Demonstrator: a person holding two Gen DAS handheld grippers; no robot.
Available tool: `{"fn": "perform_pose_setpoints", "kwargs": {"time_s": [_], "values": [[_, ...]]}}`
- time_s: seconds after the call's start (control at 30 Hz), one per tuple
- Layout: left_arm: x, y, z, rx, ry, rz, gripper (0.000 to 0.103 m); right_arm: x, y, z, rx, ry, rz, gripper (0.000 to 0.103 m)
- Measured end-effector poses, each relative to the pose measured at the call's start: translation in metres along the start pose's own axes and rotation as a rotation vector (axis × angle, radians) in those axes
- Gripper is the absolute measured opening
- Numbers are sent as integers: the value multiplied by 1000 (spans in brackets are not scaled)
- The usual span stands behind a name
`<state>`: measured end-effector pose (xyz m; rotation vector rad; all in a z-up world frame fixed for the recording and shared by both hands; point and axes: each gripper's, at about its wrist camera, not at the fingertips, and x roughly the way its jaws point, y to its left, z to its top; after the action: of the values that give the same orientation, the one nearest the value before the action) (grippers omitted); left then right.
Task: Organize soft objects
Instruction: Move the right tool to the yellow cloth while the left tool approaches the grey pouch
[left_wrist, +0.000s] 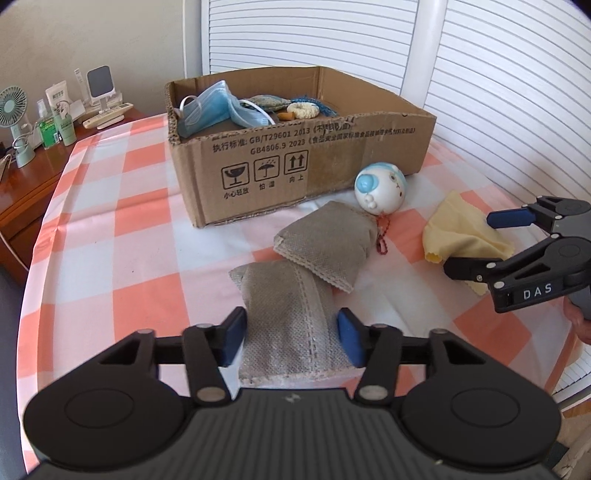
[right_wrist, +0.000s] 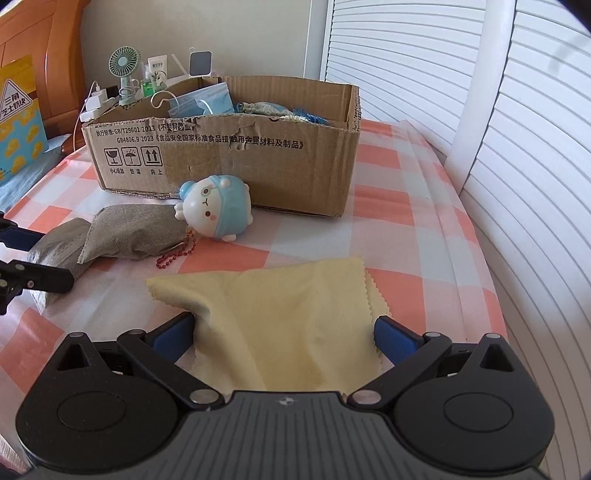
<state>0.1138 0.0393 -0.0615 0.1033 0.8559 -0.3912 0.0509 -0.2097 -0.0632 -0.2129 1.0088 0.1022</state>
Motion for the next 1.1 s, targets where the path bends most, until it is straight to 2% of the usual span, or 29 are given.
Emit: {"fn": "perform_pose_setpoints", "kwargs": {"time_s": [0.13, 0.2, 0.27, 0.9, 0.97, 1.1], "values": [[2, -1, -4, -21, -6, 18, 87, -1, 0, -1, -1, 2, -1, 103], [5, -4, -5, -9, -7, 34, 97, 0, 0, 0, 0, 1, 0, 103], [8, -8, -5, 8, -3, 43, 102, 0, 0, -1, 0, 1, 0, 103], [12, -12, -11, -3, -39, 63, 103, -2, 0, 0, -10, 10, 7, 103], [12, -12, -11, -4, -40, 64, 103, -3, 1, 3, -46, 31, 11, 103], [12, -13, -11, -11, -43, 71, 103, -4, 3, 5, -157, 9, -21, 103]]}}
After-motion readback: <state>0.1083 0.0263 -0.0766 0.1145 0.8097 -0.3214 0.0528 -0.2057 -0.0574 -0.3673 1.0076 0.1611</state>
